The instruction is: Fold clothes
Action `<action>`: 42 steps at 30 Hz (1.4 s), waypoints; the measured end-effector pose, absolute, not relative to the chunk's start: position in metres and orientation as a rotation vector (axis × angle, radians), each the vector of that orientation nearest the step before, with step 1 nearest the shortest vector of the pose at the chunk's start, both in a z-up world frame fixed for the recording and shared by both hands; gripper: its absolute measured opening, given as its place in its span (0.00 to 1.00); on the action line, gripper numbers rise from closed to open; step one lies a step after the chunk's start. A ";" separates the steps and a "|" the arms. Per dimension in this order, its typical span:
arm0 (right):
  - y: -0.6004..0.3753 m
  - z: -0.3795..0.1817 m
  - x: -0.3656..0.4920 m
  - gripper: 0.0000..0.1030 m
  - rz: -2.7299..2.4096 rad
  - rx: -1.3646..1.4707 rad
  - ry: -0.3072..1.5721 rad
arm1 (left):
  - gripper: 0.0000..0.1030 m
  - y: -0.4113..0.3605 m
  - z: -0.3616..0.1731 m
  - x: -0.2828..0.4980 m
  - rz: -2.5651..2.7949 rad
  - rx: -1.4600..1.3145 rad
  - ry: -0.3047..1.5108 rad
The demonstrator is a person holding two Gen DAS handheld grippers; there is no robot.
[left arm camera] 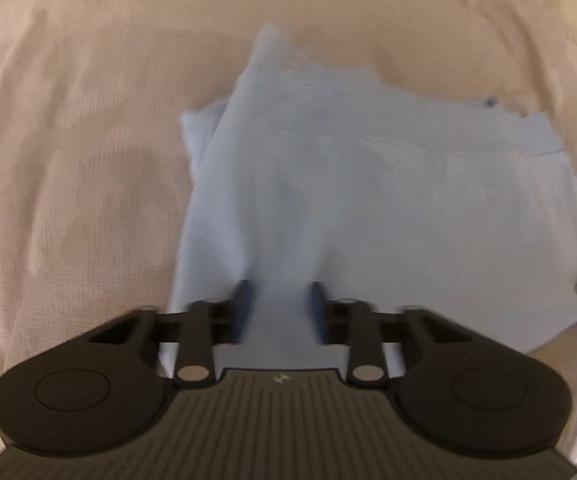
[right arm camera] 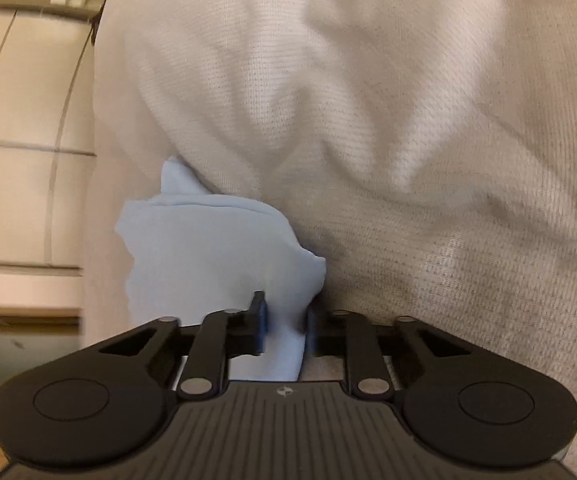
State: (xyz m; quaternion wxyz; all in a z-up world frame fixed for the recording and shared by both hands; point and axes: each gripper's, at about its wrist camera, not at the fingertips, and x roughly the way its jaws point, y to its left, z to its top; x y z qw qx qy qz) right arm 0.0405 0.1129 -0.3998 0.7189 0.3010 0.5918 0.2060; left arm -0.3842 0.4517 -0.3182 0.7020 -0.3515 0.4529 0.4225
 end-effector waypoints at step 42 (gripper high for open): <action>0.285 -0.331 -0.105 0.62 0.968 0.007 1.252 | 0.34 0.516 -0.348 -0.433 0.571 -1.378 0.586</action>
